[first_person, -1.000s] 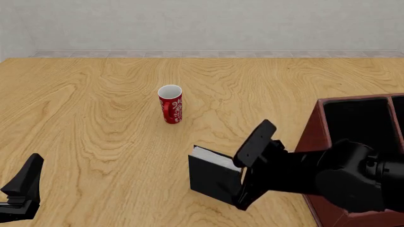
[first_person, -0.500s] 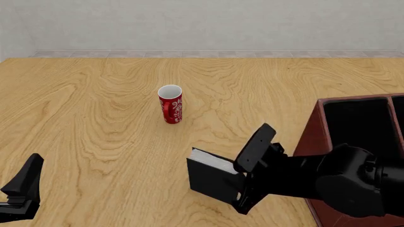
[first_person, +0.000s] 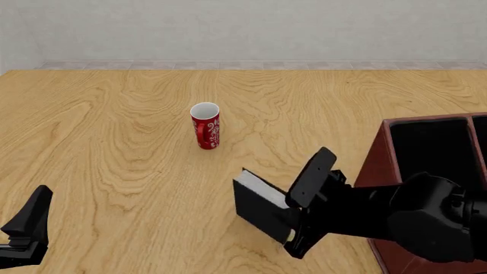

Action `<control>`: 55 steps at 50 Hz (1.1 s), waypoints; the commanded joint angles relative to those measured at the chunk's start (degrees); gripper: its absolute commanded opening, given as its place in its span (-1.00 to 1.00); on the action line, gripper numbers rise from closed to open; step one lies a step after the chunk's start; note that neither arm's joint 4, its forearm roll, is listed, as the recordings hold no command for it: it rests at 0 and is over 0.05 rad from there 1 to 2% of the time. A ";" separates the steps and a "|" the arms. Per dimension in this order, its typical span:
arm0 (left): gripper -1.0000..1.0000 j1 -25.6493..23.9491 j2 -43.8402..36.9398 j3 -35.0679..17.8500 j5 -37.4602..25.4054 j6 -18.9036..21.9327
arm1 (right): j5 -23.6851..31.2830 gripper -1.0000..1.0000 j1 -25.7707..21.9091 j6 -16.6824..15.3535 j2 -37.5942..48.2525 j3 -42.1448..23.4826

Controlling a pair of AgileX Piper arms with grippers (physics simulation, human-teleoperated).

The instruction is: Pick up the book and place it in the left compartment of the caddy.

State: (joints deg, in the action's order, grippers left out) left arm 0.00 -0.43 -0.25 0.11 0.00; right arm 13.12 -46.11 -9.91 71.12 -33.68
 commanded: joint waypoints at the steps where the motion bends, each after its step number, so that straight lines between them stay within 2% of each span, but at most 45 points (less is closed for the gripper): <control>1: 1.00 0.00 0.00 0.00 0.00 0.00 | 1.41 -1.00 0.99 0.38 -2.25 -1.33; 24: 1.00 0.00 0.00 0.00 0.00 0.00 | 5.19 -1.00 3.10 -2.66 -7.94 -3.91; 26: 1.00 0.00 0.00 0.00 0.00 0.00 | 5.72 -1.00 3.18 -1.33 -9.68 -5.03; 28: 1.00 0.00 0.00 0.00 0.00 0.00 | 6.03 -1.00 3.78 -3.21 -9.75 -4.94; 34: 1.00 0.00 0.00 0.00 0.00 0.00 | 7.06 -1.00 4.32 -3.39 -12.80 -5.16; 35: 1.00 0.00 0.00 0.00 0.00 0.00 | 7.38 -1.00 3.97 -2.25 -14.02 -5.49; 36: 1.00 0.00 0.00 0.00 0.00 0.00 | 7.45 -1.00 4.36 -3.32 -14.03 -5.29; 41: 1.00 0.00 0.00 0.00 0.00 0.00 | 8.33 -1.00 4.98 -4.06 -16.76 -5.32; 55: 1.00 0.00 0.00 0.00 0.00 0.00 | 11.87 -1.00 6.22 -5.13 -22.99 -6.13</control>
State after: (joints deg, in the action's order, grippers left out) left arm 0.00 -0.43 -0.25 0.11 0.00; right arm 22.89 -40.86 -15.33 52.72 -38.63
